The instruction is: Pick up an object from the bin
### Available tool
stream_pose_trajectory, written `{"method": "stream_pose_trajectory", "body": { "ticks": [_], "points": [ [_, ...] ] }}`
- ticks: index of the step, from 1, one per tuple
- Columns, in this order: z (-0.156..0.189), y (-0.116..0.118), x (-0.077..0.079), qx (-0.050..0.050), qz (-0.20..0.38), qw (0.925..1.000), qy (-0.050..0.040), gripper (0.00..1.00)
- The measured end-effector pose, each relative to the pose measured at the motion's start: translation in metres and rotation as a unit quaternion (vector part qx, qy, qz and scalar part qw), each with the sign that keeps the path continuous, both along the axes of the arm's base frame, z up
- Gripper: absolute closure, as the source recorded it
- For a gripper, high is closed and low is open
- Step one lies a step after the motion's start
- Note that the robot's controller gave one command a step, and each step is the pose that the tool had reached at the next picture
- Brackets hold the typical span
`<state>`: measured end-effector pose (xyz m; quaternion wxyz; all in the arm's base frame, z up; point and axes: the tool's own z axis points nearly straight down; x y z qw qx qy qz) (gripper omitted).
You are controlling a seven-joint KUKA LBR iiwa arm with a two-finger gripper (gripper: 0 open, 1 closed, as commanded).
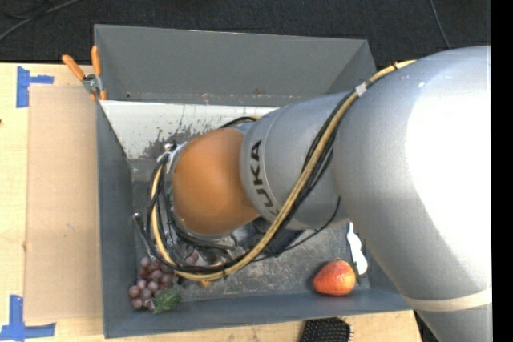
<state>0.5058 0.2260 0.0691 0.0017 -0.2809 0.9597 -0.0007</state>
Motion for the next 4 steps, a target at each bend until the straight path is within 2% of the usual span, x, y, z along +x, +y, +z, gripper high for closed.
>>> {"method": "stream_pose_trajectory", "body": {
  "ticks": [1, 2, 3, 4],
  "points": [
    [0.000, -0.023, -0.026, 0.001, -0.026, 0.9996, 0.0008, 1.00],
    [0.000, -0.007, -0.018, 0.002, 0.015, 0.9999, -0.0009, 1.00],
    [0.001, 0.020, 0.029, 0.001, 0.074, 0.9973, -0.0006, 1.00],
    [0.000, 0.011, -0.006, 0.000, 0.137, 0.9905, 0.0008, 1.00]
  ]
}}
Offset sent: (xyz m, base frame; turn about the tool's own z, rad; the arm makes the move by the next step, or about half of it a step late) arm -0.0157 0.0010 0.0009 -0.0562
